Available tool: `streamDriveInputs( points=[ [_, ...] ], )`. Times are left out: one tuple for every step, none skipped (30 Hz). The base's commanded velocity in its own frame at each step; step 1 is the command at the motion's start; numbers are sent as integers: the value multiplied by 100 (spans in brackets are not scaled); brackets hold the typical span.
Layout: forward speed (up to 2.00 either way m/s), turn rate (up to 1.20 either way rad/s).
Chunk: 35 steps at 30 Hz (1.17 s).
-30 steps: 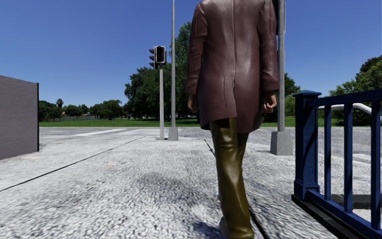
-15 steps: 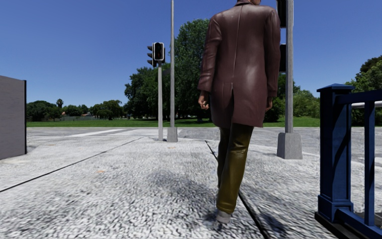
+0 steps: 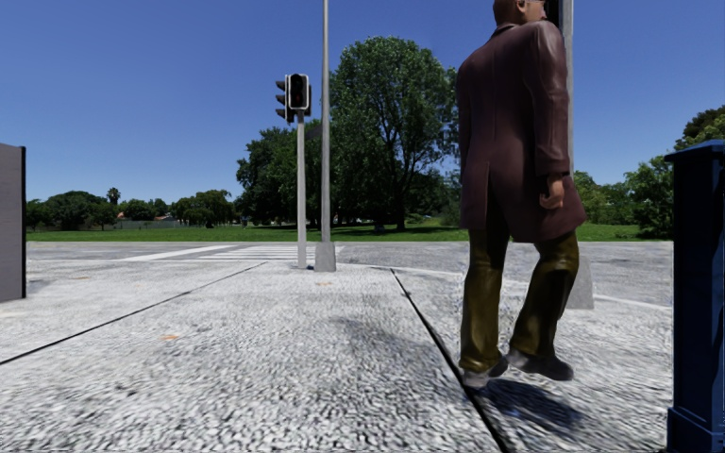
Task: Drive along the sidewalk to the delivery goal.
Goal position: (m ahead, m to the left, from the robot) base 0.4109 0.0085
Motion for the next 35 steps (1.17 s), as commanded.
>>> streamDriveInputs(
  points=[
    [63,0],
    [63,0],
    [54,0],
    [54,0],
    [10,0],
    [0,0],
    [0,0],
    [0,0],
    [0,0],
    [0,0],
    [0,0],
    [0,0],
    [0,0],
    [0,0],
    [0,0],
    [0,0],
    [0,0],
    [0,0],
    [0,0],
    [0,0],
    [0,0],
    [0,0],
    [0,0],
    [0,0],
    [0,0],
    [0,0],
    [0,0],
    [0,0],
    [0,0],
    [0,0],
    [0,0],
    [0,0],
    [0,0],
    [0,0],
    [0,0]
  ],
)
